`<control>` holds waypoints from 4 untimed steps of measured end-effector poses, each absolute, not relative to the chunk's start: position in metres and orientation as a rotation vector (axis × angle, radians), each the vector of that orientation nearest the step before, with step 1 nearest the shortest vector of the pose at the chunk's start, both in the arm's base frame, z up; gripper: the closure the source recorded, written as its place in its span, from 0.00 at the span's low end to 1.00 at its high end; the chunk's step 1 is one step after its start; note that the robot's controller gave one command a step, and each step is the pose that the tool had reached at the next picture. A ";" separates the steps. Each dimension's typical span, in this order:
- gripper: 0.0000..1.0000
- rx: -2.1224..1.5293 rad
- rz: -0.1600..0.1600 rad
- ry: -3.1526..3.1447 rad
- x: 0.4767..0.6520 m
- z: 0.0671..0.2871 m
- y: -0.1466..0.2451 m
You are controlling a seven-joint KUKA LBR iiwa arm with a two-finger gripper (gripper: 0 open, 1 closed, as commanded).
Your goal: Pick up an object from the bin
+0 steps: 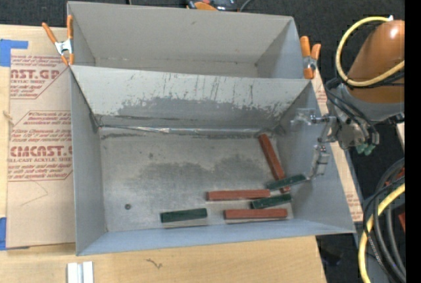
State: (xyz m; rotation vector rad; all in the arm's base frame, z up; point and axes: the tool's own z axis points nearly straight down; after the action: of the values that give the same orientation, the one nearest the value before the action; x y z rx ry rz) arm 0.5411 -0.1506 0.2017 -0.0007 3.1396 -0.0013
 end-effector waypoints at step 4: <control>1.00 -0.302 -0.004 3.116 0.490 0.072 -0.112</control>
Offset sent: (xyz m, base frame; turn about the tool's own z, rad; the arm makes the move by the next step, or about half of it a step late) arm -0.0313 0.0329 -0.1274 0.0097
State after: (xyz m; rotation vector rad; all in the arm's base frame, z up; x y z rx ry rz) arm 0.4901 -0.1122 0.0722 -0.3024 3.1158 -0.0035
